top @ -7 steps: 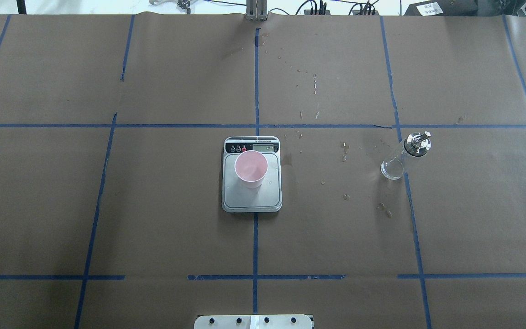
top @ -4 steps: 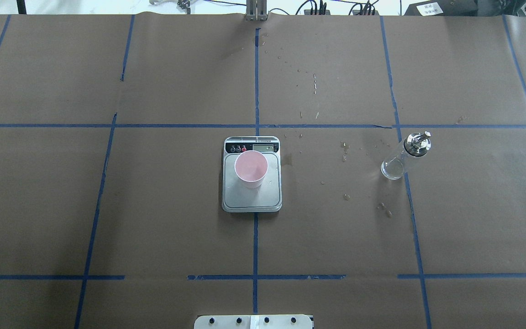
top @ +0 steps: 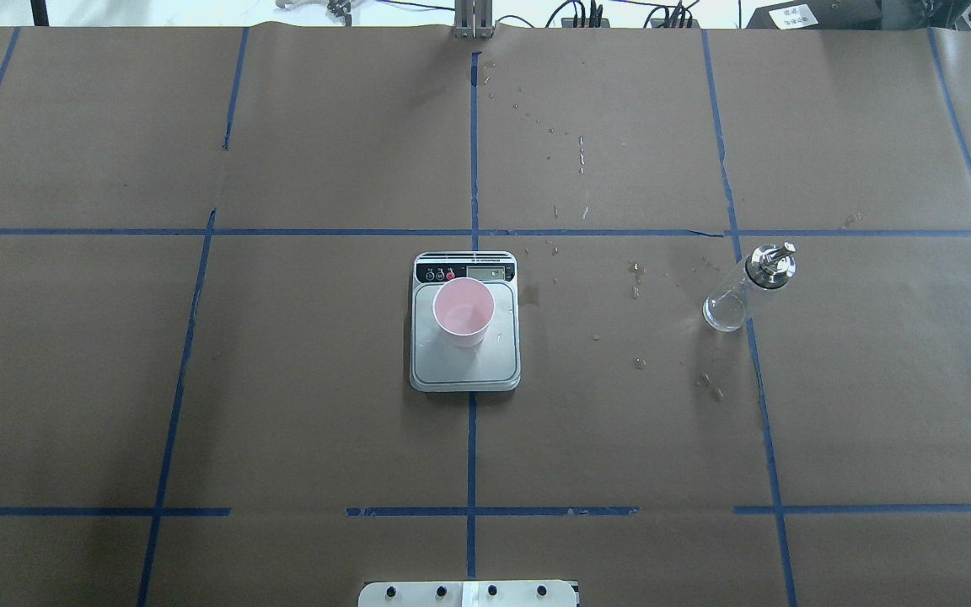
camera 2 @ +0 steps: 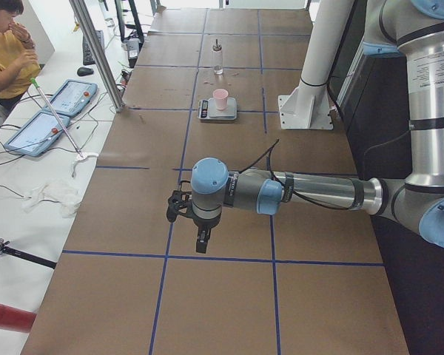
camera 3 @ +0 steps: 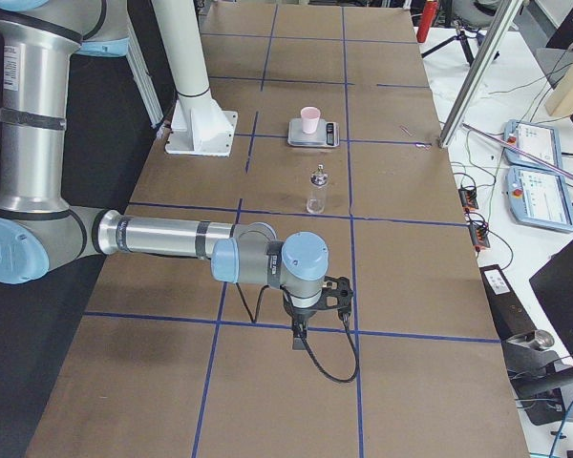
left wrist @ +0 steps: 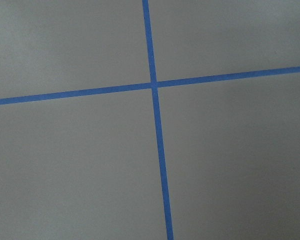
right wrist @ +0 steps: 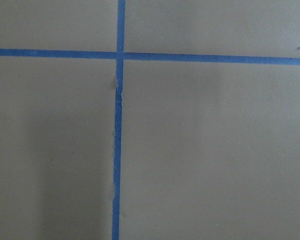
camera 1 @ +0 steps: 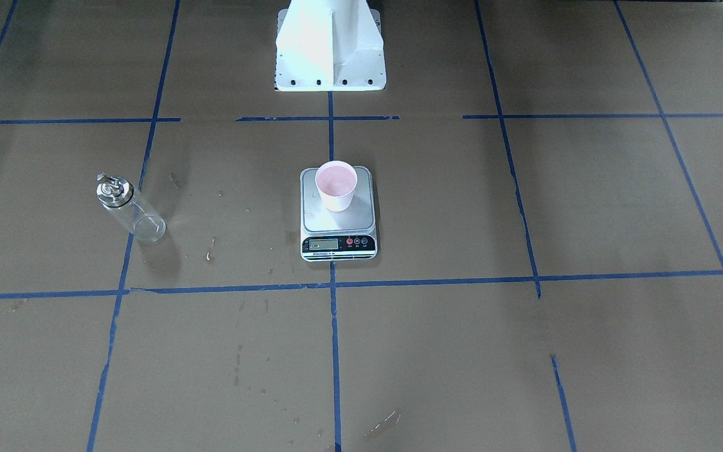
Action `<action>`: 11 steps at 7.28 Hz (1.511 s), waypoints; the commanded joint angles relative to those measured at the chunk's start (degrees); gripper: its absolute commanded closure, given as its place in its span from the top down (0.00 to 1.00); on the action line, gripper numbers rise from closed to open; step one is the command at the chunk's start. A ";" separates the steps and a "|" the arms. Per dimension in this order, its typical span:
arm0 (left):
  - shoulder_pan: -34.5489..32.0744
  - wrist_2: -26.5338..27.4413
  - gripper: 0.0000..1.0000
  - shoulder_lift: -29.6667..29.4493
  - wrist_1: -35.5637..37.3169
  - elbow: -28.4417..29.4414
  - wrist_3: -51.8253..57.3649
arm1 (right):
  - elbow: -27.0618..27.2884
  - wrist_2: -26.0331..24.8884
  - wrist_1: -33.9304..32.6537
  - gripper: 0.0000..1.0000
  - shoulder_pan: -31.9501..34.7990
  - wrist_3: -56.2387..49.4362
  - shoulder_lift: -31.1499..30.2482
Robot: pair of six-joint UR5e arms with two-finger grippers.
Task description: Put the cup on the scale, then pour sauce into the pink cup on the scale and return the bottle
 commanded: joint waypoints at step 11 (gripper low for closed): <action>0.00 -0.88 1.00 -0.09 -0.18 -0.69 0.03 | 0.18 0.09 0.68 1.00 -0.11 -0.06 0.44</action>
